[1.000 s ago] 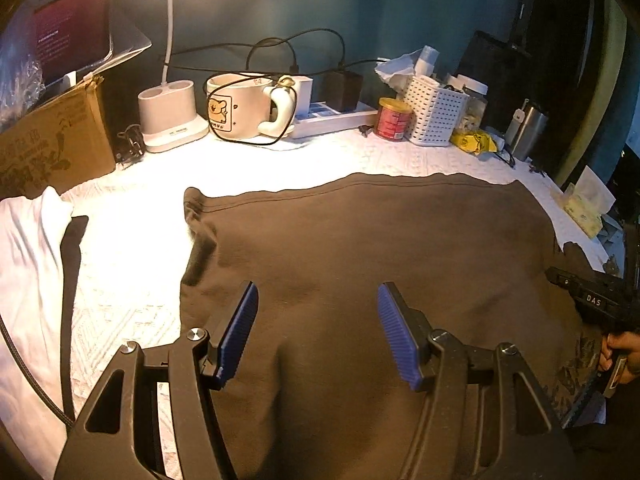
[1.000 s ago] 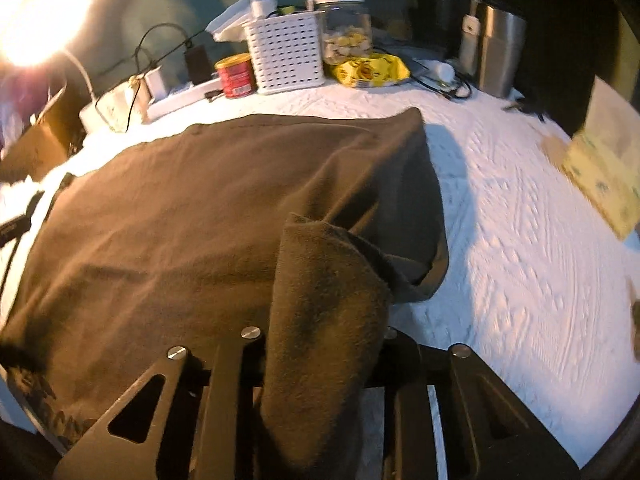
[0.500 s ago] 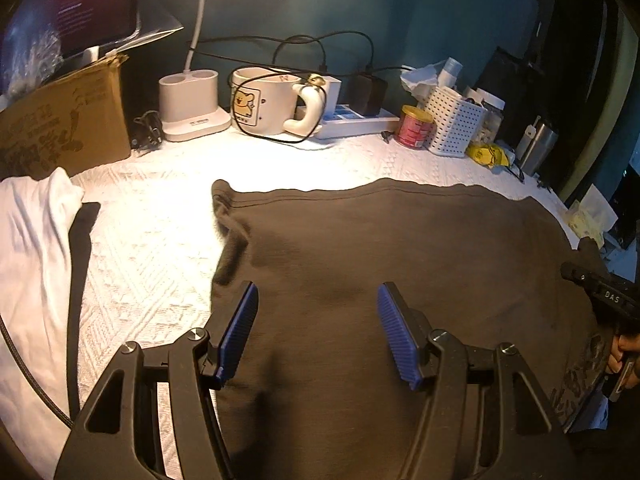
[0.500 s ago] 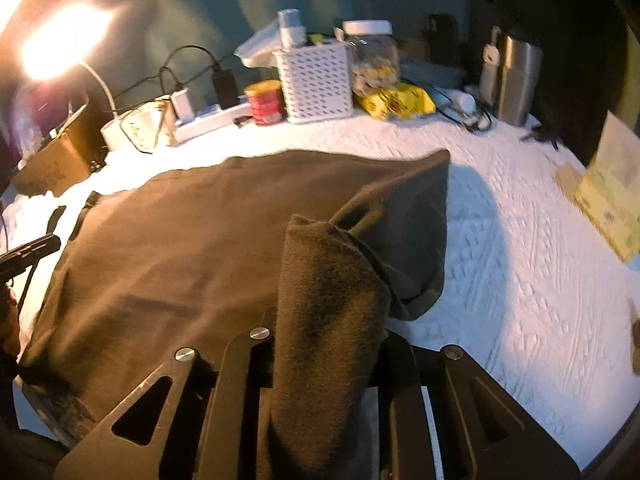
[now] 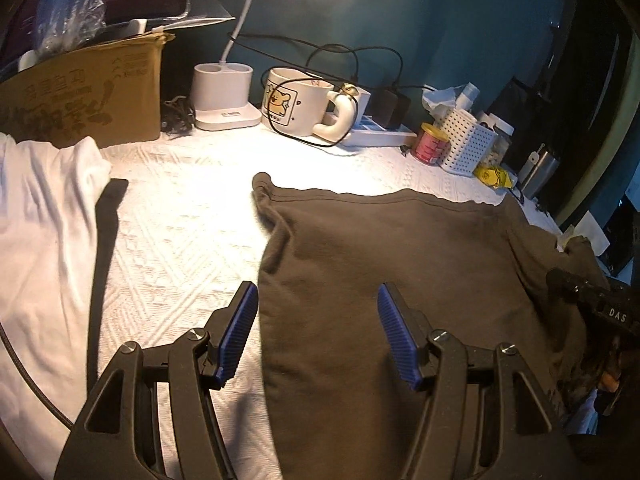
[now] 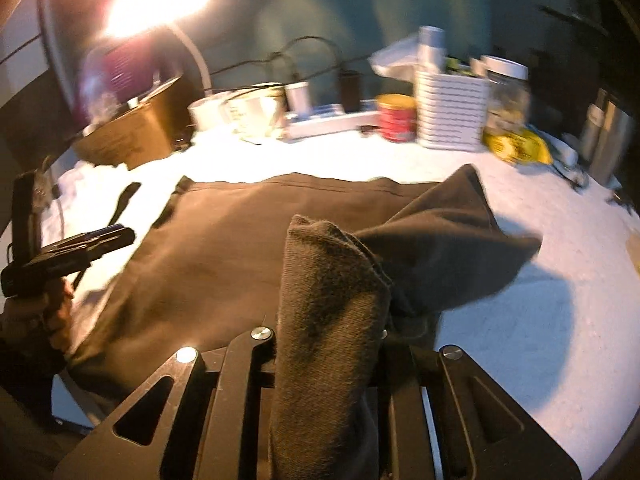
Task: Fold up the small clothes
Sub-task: 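Fold the lifted side across the shirt body and open the right gripper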
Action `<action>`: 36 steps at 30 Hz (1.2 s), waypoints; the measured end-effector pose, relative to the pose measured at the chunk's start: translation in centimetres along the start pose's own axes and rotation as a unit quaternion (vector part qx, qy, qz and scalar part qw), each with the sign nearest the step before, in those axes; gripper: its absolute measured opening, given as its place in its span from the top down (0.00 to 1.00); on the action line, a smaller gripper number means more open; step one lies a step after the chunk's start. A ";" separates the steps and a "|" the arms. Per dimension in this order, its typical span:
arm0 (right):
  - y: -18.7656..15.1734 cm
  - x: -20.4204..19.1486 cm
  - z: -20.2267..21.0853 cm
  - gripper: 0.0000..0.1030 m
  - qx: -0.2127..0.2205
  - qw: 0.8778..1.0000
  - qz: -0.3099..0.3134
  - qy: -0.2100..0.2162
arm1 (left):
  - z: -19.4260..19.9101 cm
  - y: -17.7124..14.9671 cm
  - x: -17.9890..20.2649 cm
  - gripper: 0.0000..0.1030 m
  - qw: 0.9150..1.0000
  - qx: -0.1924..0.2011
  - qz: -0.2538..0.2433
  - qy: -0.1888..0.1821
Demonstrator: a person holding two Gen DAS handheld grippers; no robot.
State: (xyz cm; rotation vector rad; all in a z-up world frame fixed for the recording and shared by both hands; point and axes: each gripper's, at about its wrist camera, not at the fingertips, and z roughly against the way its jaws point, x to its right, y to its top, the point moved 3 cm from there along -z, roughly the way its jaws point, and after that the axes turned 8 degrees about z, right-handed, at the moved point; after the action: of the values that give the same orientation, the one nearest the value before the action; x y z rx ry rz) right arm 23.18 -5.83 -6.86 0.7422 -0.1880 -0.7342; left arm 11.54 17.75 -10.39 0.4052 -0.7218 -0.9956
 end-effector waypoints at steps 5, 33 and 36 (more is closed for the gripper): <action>1.3 -3.5 -1.1 0.84 -0.002 0.999 0.024 0.041 | 0.5 -0.1 -0.9 0.40 1.000 0.002 0.008 -0.003; 0.3 -17.2 -4.4 0.45 -0.092 0.972 0.187 0.103 | 5.1 -0.8 -4.5 0.40 0.999 0.026 0.019 0.040; 0.0 -18.1 -3.5 0.41 -0.085 0.971 0.191 0.118 | 6.2 -0.7 -4.8 0.40 0.998 0.036 0.019 0.048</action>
State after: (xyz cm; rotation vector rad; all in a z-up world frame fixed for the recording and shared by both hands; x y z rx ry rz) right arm 11.23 8.20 -7.75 0.6010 -0.0463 -0.2874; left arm 5.03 21.61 -8.17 0.4972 -0.6776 -0.9099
